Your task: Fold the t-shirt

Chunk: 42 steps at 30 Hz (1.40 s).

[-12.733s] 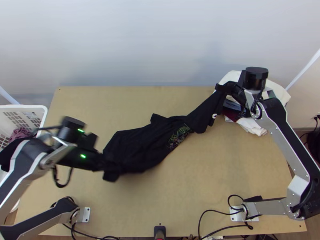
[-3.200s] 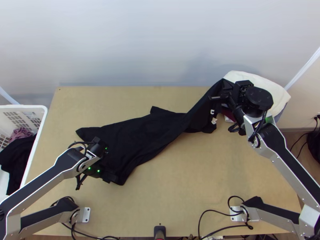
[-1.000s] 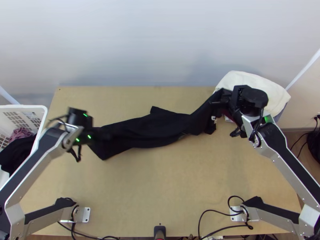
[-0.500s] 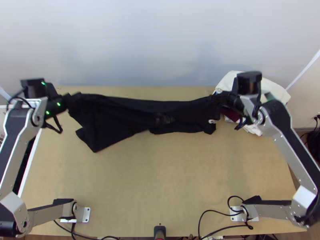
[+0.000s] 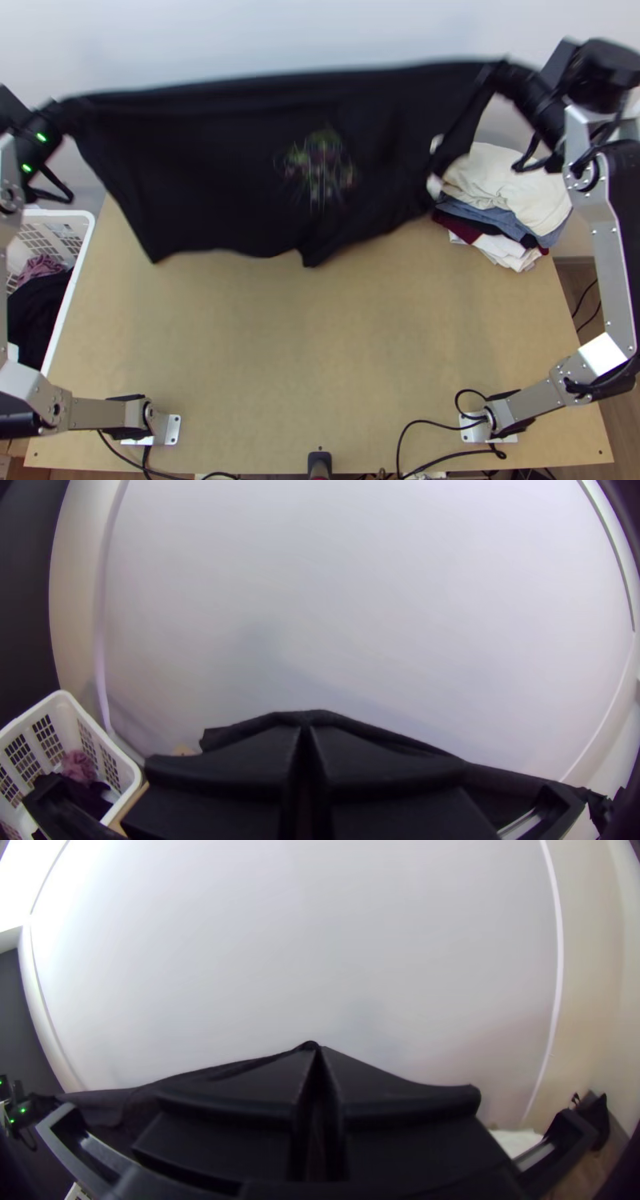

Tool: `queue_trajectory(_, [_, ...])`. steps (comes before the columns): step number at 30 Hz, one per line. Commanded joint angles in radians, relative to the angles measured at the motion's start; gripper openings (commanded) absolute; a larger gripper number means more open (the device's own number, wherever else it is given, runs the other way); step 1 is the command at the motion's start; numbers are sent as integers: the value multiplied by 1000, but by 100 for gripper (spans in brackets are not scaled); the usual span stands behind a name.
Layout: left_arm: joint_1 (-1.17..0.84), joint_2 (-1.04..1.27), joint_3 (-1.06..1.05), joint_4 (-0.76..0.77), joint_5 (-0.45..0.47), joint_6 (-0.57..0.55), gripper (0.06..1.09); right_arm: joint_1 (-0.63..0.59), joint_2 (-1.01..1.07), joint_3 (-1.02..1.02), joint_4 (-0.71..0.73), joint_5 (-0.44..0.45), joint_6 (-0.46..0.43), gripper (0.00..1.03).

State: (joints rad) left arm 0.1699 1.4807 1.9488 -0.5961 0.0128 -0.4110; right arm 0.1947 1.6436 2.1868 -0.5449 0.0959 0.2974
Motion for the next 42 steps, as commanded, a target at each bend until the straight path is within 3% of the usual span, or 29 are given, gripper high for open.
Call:
queue_trajectory(1, [25, 12, 101, 39, -40, 28, 10, -20, 9, 64, 143, 18, -55, 3])
queue_trajectory(6, [25, -26, 134, 82, -76, 46, 10, -15, -62, 45, 304, 16, -57, 3])
queue_trajectory(13, [5, -195, 124, 79, -106, 44, 10, 20, -297, -61, 303, 7, -84, 3])
queue_trajectory(21, [-7, -502, -47, 94, -109, 60, 10, 61, -674, -360, 382, -15, -124, 3])
queue_trajectory(24, [-9, -606, -93, 105, -99, 61, 10, 97, -798, -420, 370, -22, -129, 3])
queue_trajectory(30, [2, -784, -200, 70, -94, 47, 10, 135, -938, -410, 212, -22, -138, 3])
queue_trajectory(37, [14, -876, -369, 55, -91, 35, 10, 172, -933, -400, 151, -19, -149, 3])
queue_trajectory(42, [11, -953, -628, 53, -59, -2, 10, 190, -932, -584, 148, -15, -90, 3])
